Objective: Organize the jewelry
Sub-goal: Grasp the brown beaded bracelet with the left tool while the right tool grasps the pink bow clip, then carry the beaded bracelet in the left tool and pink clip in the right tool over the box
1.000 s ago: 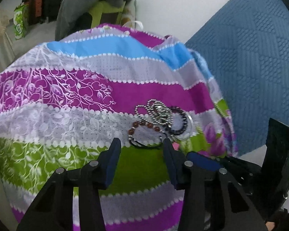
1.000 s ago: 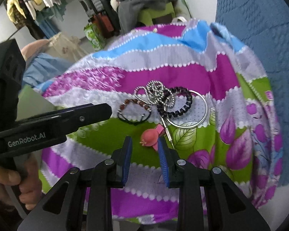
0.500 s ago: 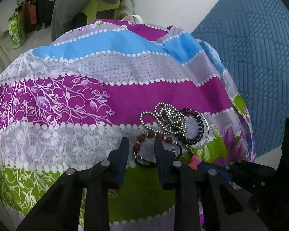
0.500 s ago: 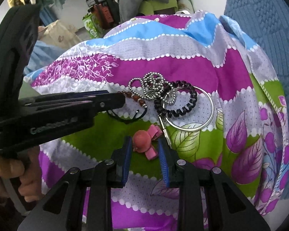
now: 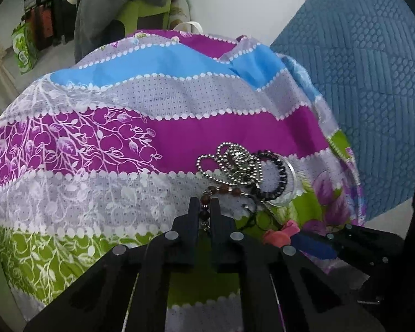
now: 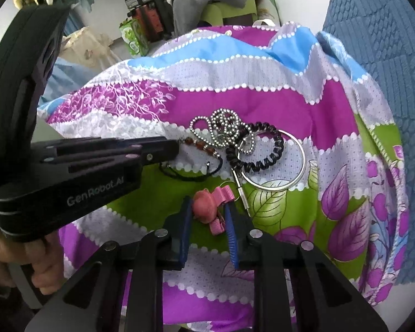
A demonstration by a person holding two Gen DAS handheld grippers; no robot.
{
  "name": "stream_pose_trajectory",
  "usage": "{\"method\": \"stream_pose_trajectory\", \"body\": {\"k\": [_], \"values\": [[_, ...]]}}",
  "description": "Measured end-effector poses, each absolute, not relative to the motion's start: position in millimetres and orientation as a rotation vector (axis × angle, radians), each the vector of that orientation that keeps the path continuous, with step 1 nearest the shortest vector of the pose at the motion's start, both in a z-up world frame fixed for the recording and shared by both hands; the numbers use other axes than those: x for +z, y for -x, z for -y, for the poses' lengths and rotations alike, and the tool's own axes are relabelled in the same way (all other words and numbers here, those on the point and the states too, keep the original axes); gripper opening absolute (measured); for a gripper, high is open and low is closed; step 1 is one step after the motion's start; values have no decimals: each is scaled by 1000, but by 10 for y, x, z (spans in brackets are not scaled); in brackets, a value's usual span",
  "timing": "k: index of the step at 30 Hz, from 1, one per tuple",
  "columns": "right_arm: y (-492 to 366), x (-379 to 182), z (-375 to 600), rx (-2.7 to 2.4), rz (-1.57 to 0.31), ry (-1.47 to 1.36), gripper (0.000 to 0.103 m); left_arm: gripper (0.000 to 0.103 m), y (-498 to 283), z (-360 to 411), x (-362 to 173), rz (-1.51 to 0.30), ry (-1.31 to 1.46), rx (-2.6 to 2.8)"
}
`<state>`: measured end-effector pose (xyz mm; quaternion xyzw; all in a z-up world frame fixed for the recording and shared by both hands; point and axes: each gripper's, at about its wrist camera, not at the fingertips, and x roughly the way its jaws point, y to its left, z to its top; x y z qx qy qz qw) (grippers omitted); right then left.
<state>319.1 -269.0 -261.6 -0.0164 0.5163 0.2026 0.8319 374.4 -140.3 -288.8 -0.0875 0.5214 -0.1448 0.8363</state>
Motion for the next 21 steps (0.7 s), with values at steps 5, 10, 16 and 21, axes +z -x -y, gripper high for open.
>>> {"method": "stream_pose_trajectory", "body": {"k": [5,10,16,21], "values": [[-3138,-2455,2728,419,-1068,15,20,5,-3615,1305,-2683,-1073,216,-308],[-3113,-2251,2754,406,-1032,-2,20,5,-3499,1187,-2450,-1037,245,-313],[-3073,-1997,2676,402,-995,13,20,5,-3298,1070,-2136,-997,255,-331],[-3024,-1660,2582,408,-948,13,20,5,-3164,877,-1793,-954,288,-324]]}}
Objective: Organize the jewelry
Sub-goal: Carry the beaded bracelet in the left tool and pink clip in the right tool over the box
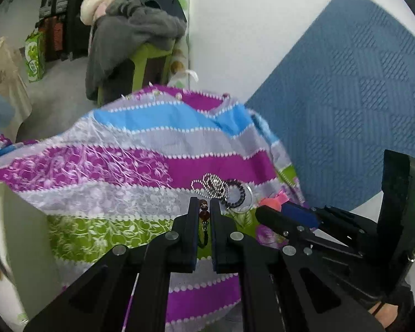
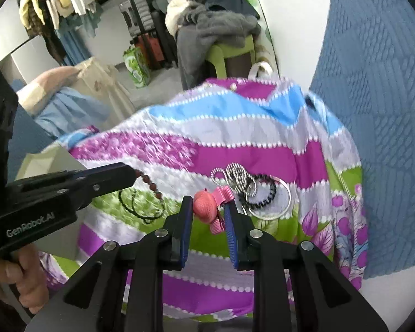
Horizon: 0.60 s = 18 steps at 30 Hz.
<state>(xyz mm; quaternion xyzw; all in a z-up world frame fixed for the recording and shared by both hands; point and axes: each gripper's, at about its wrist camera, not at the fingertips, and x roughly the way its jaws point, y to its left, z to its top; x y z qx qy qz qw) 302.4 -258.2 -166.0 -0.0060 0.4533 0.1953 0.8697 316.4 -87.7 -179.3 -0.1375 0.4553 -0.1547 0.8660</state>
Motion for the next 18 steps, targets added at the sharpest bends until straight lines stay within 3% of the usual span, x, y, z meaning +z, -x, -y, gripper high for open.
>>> {"method": "stream_pose_trajectory", "body": {"k": [18], "values": [[-2631,-463,1799,493,-802,2,20,5,-2460,-225,-558,-850,268,-226]]}}
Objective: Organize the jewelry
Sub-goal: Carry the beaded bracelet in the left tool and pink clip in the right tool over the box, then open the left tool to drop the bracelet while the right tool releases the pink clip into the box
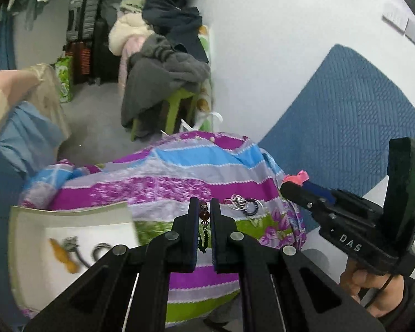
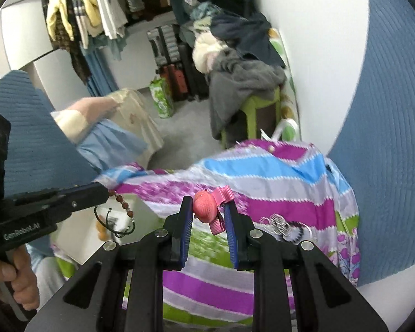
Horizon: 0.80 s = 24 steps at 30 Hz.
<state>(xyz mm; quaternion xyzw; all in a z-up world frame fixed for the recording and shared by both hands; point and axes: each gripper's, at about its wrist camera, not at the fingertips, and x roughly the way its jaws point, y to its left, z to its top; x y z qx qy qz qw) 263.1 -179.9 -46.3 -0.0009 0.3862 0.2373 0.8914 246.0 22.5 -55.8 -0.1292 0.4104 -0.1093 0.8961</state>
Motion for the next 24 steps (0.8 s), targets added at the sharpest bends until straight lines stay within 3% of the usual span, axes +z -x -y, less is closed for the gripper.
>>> {"method": "stream_pose_trajectory", "body": {"k": [9,24], "values": [[-2446,-433,969,597,-812,33,20,5,-2066,-940,-543,-832,290,-155],[-2109,-1451,142,665,-974,128,20,5,-1741,-1613,-1403,-931,369,-85]]}}
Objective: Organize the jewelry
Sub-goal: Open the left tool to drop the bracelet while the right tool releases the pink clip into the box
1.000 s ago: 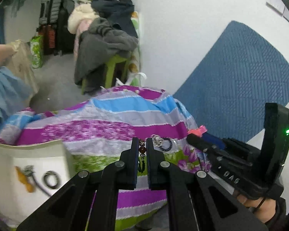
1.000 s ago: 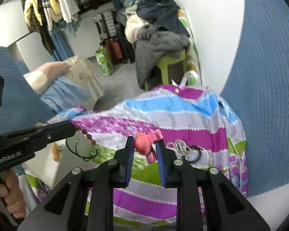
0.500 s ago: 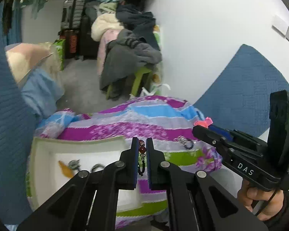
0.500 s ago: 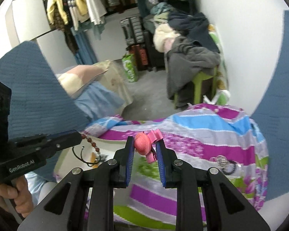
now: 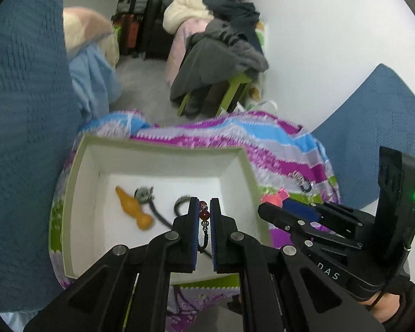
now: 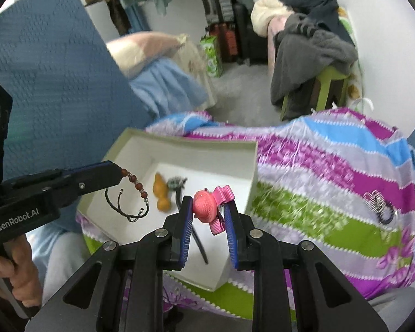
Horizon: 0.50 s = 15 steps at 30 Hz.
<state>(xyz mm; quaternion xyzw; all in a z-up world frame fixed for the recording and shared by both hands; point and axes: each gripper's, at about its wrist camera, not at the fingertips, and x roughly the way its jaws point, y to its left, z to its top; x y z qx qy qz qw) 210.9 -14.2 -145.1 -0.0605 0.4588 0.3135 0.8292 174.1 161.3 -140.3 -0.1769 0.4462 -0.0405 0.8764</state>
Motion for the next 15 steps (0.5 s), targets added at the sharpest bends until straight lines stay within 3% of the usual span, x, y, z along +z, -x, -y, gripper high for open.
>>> {"method": "stream_pose_trajectory", "body": {"k": [8,15], "values": [[-2036,-1715,80,683,-996,128,21,6,-1676,-1568,-1775,-1001,360,-64],[-2030,-1618,183,721,-981,109,26,8,-1717,-1413,-1703,-996,289,-38]]}}
